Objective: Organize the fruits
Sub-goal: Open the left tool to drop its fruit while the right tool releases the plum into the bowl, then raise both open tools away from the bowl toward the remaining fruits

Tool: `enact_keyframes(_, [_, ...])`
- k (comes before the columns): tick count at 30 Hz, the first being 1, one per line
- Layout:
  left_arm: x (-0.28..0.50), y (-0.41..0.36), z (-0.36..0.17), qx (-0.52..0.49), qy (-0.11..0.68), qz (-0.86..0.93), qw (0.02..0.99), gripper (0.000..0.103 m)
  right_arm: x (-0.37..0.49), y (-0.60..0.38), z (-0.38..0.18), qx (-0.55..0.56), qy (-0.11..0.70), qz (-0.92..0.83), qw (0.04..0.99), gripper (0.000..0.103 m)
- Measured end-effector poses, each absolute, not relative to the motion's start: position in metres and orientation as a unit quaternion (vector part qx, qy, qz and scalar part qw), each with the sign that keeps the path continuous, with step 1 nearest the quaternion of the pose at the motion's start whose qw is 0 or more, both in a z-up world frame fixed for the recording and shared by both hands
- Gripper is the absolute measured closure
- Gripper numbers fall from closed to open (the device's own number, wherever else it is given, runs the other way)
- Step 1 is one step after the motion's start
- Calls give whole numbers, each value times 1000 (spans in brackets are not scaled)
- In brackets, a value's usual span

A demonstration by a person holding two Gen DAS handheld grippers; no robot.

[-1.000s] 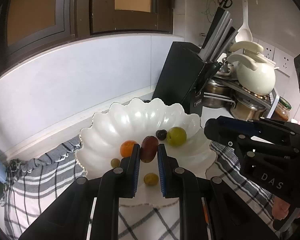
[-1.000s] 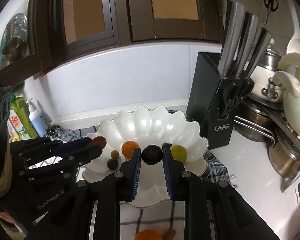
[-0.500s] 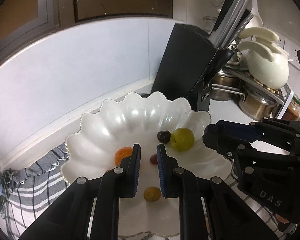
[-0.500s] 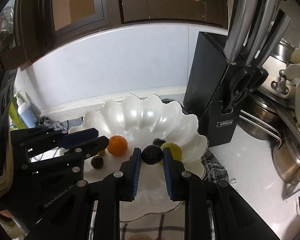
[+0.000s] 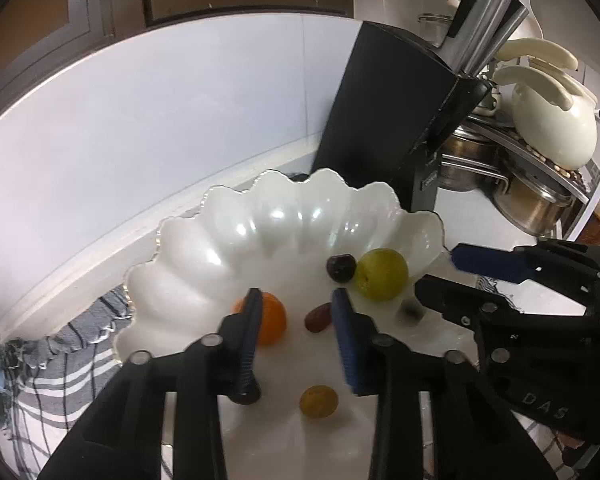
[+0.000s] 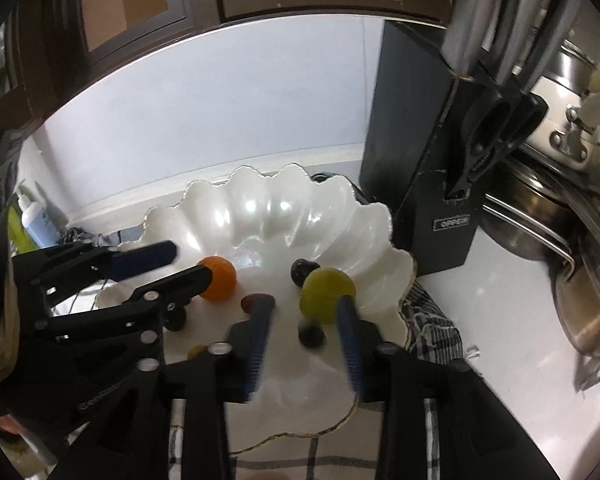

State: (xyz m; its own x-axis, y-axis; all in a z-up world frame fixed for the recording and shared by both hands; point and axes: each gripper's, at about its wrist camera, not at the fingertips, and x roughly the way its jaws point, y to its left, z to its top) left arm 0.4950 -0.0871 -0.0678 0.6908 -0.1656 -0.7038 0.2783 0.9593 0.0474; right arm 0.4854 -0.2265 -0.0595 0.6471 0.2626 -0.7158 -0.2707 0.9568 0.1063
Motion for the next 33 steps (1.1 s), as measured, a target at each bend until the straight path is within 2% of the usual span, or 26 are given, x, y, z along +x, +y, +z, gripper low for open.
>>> enact_keyframes(6, [485, -80, -61, 78, 366, -97, 922, 51, 480, -230, -55, -8, 385, 138, 912, 63])
enact_keyframes(27, [414, -71, -8, 83, 295, -73, 949, 33, 421, -238, -12, -7, 327, 156, 932, 63])
enact_keyframes(33, [392, -70, 4, 73, 284, -82, 952, 33, 402, -241, -3, -2, 314, 161, 936, 63])
